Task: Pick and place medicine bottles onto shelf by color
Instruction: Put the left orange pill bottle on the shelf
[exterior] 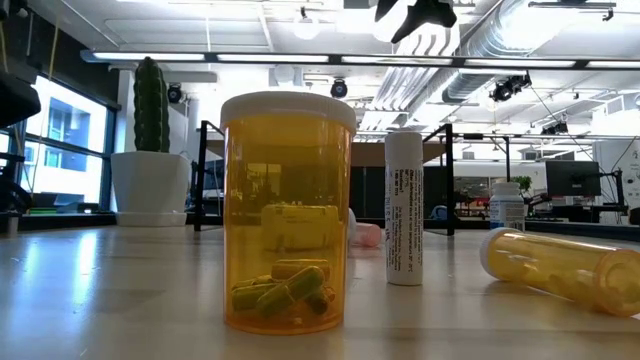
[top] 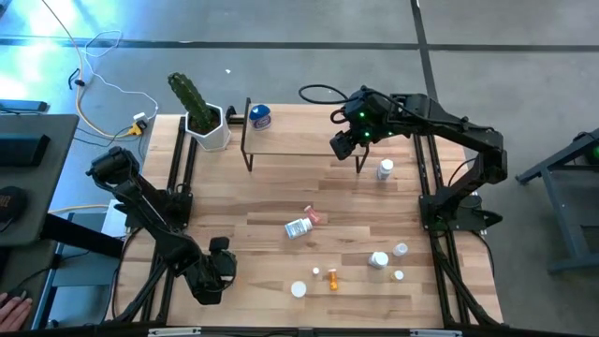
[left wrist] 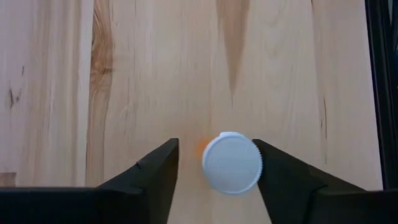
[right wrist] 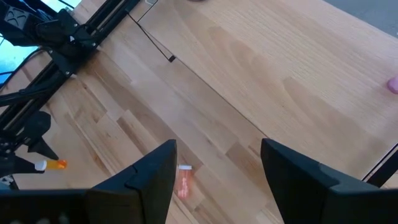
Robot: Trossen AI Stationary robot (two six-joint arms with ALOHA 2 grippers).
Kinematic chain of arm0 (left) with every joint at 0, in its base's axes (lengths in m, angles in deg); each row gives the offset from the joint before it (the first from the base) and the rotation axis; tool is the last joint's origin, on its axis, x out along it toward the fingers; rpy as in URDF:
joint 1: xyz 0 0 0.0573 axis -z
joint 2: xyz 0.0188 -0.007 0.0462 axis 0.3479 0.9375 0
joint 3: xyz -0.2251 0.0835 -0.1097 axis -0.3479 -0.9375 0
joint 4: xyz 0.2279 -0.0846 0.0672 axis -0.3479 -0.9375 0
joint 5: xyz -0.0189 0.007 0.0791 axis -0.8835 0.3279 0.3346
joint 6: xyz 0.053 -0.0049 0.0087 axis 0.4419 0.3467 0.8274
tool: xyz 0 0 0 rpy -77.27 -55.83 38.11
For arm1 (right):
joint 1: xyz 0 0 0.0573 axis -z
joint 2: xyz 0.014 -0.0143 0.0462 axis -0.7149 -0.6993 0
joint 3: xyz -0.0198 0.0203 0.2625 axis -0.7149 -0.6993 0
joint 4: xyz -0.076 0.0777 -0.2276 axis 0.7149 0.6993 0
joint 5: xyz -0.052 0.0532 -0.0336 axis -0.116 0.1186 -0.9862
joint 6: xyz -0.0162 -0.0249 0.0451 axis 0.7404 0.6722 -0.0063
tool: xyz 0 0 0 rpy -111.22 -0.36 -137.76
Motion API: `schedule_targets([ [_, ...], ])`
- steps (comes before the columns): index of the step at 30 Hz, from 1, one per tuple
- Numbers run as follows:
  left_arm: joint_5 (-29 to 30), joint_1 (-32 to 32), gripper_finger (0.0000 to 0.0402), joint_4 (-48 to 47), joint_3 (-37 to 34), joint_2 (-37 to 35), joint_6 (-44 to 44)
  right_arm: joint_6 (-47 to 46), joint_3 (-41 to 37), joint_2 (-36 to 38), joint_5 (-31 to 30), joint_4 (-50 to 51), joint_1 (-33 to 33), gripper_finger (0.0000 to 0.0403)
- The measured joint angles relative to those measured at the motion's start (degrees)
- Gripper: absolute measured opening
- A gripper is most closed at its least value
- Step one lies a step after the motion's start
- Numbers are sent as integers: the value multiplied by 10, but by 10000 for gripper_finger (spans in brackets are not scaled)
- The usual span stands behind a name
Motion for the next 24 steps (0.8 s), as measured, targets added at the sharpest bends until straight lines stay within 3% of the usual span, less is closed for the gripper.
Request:
schedule_targets([
  [9, 1, -2, 102, -1, 0, 0, 19, -17, 0, 0, -10, 0, 0, 224],
  [19, -10, -54, 118, -9, 0, -30, 56, -32, 0, 0, -10, 3, 0, 224],
  [24, -46, -108, 110, -9, 0, -67, 98, -31, 0, 0, -10, 4, 0, 224],
])
